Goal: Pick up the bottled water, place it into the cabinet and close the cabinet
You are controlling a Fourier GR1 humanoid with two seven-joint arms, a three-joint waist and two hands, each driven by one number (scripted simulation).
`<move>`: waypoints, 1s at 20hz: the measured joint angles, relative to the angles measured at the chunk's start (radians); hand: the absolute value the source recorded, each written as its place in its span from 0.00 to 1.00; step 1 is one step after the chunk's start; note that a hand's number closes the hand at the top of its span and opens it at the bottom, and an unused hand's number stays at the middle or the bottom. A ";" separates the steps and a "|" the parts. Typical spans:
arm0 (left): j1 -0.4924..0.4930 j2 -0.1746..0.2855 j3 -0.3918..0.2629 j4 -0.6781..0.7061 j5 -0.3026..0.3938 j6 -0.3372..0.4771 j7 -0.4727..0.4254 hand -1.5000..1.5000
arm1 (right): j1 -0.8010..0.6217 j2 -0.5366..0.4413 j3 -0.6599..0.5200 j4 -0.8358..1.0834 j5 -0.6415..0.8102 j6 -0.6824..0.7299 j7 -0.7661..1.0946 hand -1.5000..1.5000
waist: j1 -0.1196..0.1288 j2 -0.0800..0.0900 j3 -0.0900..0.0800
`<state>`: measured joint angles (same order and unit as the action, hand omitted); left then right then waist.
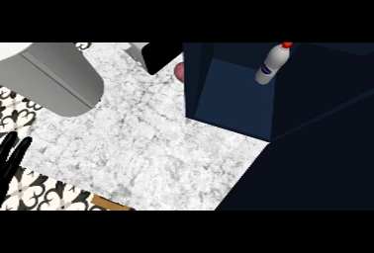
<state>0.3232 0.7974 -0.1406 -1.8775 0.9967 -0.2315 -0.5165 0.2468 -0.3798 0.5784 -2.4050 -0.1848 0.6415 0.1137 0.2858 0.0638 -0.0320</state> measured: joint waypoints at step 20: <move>0.007 0.001 0.027 0.056 0.026 -0.025 0.002 0.00 | -0.462 0.197 -0.038 0.306 -0.070 -0.080 0.297 1.00 | -0.044 -0.028 0.006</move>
<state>0.3302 0.7983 -0.1138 -1.8211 1.0230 -0.2560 -0.5146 -0.2154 -0.1825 0.5399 -2.0994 -0.2545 0.5616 0.4107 0.2416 0.0354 -0.0260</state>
